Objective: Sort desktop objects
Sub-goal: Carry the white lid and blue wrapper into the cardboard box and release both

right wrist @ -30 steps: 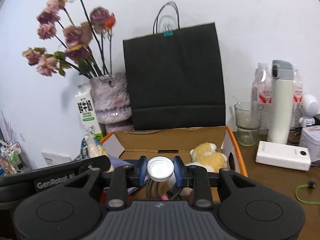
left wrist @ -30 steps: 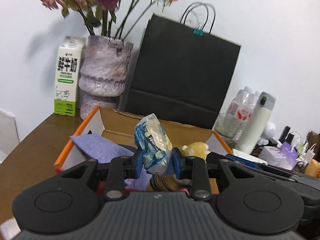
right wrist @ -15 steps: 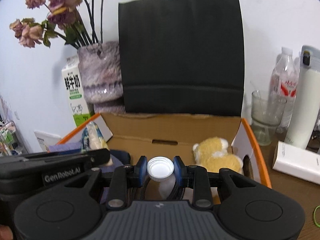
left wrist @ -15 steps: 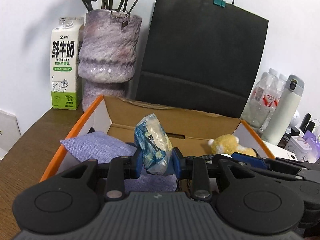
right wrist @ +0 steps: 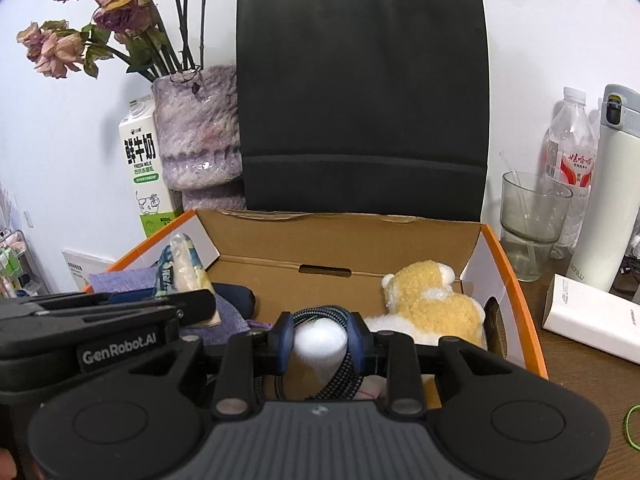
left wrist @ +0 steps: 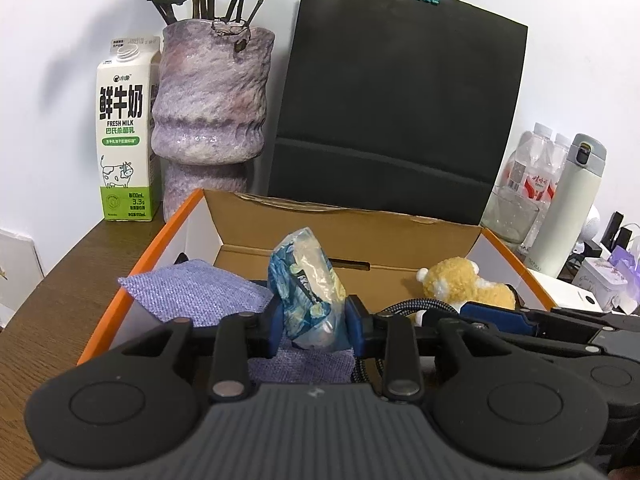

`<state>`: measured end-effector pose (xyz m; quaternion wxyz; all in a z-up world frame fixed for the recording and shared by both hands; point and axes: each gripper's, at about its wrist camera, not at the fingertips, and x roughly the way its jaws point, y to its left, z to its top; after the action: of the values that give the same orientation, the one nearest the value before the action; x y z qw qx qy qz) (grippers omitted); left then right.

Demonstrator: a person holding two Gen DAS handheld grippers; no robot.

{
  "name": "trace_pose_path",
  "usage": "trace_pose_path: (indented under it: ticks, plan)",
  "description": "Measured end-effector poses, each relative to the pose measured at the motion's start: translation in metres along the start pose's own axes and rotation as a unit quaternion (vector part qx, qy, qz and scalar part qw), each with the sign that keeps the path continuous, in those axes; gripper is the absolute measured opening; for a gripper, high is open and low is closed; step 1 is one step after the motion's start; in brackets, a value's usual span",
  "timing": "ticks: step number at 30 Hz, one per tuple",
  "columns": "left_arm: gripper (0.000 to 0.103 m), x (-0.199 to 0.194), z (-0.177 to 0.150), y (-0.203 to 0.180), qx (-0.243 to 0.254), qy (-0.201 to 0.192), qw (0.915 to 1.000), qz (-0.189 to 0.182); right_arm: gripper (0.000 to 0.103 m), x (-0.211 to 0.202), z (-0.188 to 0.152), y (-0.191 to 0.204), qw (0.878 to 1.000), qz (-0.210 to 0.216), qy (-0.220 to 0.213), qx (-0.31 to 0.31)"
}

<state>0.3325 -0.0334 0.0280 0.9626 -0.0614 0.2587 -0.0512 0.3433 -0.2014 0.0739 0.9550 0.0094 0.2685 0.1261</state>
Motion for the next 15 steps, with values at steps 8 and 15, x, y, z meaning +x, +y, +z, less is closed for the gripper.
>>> trace_pose_path:
  ticks: [8,15]
  plan:
    - [0.073,-0.007,0.001,0.003,-0.01,-0.027,0.9983,0.05,0.069,-0.002,0.004,-0.014,0.999,-0.033,-0.009,0.034]
    - [0.103,-0.015,0.007,0.022,-0.073,-0.051,0.9945,0.055,0.103,-0.007,0.007,-0.042,0.994,-0.023,-0.022,0.103]
